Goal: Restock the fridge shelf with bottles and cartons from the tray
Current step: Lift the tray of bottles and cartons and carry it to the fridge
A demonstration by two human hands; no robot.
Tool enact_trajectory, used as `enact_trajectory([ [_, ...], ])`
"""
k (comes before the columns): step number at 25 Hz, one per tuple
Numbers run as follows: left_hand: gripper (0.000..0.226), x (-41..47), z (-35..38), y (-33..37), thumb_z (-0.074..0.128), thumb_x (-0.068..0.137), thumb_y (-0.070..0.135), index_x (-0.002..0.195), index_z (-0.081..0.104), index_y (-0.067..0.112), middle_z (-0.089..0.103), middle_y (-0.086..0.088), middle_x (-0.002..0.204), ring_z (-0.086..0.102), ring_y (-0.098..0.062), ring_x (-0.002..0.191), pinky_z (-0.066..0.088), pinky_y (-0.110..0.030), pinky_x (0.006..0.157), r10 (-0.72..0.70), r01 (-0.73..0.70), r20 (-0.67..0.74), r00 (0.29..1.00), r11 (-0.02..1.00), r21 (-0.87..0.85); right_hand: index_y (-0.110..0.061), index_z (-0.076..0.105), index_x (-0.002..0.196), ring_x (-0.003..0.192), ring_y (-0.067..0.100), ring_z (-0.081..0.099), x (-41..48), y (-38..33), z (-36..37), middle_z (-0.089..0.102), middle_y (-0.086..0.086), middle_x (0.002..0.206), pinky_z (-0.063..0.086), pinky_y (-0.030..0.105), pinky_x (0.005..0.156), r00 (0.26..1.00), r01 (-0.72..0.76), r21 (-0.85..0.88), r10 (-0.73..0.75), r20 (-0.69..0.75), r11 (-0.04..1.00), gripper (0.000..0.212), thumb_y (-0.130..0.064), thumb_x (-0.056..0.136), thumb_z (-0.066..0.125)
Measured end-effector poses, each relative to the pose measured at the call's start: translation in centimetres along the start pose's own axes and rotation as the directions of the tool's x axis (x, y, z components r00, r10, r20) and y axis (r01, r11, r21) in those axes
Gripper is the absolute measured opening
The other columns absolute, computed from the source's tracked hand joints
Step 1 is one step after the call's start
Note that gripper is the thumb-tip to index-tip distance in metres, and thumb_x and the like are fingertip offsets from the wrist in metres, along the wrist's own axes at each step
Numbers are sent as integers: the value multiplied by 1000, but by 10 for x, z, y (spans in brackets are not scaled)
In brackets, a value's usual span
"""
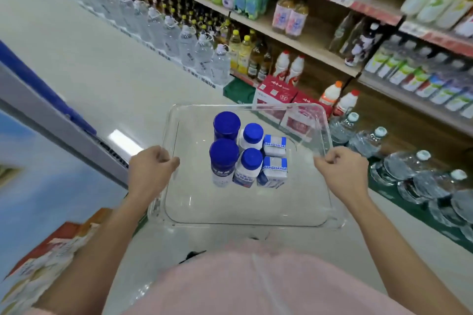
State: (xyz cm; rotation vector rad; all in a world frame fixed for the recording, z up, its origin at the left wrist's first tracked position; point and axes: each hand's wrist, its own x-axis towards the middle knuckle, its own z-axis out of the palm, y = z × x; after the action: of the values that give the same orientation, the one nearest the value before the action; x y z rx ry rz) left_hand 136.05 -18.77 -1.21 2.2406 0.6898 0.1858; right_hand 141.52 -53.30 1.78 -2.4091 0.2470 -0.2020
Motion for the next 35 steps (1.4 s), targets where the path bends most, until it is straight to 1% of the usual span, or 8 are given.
enact_trajectory([
  [3, 33, 51, 26, 25, 70, 75, 23, 54, 46, 12, 45, 1, 49, 42, -14, 48, 27, -26, 47, -54, 57, -91, 994, 998, 38, -14, 41, 49, 48, 9, 38, 98, -17, 26, 40, -4, 49, 33, 6, 48, 988, 134, -45, -129, 89, 990, 36, -15, 74, 67],
  [9, 40, 155, 62, 47, 68, 71, 21, 49, 35, 17, 35, 5, 44, 34, -11, 44, 24, -27, 46, -214, 221, -245, 945, 975, 2, -1, 51, 57, 53, 14, 39, 267, -68, 110, 46, 2, 54, 31, 15, 53, 917, 341, -22, -328, 228, 940, 28, -17, 75, 67],
  [17, 41, 272, 76, 45, 69, 70, 19, 52, 34, 9, 33, 0, 46, 30, -14, 45, 24, -29, 43, -474, 454, -456, 753, 876, -160, -14, 46, 56, 51, 6, 39, 425, -192, 242, 42, -7, 50, 30, 24, 53, 715, 571, 85, -545, 438, 817, 32, -20, 79, 67],
  [20, 32, 297, 82, 39, 68, 70, 18, 55, 44, 3, 38, 0, 47, 34, -16, 47, 28, -26, 46, -580, 567, -533, 616, 796, -211, -15, 48, 57, 51, 7, 40, 465, -244, 302, 45, -6, 52, 25, 31, 52, 551, 683, 154, -642, 534, 714, 29, -20, 79, 68],
  [24, 26, 317, 102, 39, 69, 71, 21, 56, 49, 11, 46, 6, 50, 40, -7, 48, 30, -19, 47, -724, 672, -595, 349, 636, -380, -10, 54, 60, 53, 17, 48, 499, -304, 390, 52, -1, 54, 33, 23, 51, 287, 784, 293, -738, 611, 547, 28, -21, 81, 68],
  [27, 30, 324, 124, 50, 68, 74, 23, 56, 44, 18, 48, 5, 52, 45, -10, 51, 28, -24, 46, -812, 703, -567, 137, 483, -522, -12, 52, 61, 49, 6, 44, 505, -346, 445, 48, -8, 50, 34, 6, 52, 76, 791, 435, -776, 627, 429, 27, -18, 81, 68],
  [31, 30, 321, 159, 77, 67, 75, 23, 56, 45, 16, 50, -1, 55, 53, -28, 62, 37, -30, 56, -855, 678, -496, -150, 276, -681, -10, 52, 62, 51, 16, 47, 490, -388, 498, 53, 1, 54, 34, 19, 53, -206, 750, 591, -744, 635, 297, 25, -18, 80, 68],
  [35, 32, 309, 189, 99, 68, 76, 22, 57, 44, 15, 49, -1, 56, 50, -27, 60, 31, -29, 54, -816, 624, -450, -363, 146, -768, -5, 51, 62, 49, 16, 45, 454, -404, 532, 52, 5, 52, 33, 12, 51, -419, 688, 698, -677, 605, 199, 28, -20, 79, 67],
])
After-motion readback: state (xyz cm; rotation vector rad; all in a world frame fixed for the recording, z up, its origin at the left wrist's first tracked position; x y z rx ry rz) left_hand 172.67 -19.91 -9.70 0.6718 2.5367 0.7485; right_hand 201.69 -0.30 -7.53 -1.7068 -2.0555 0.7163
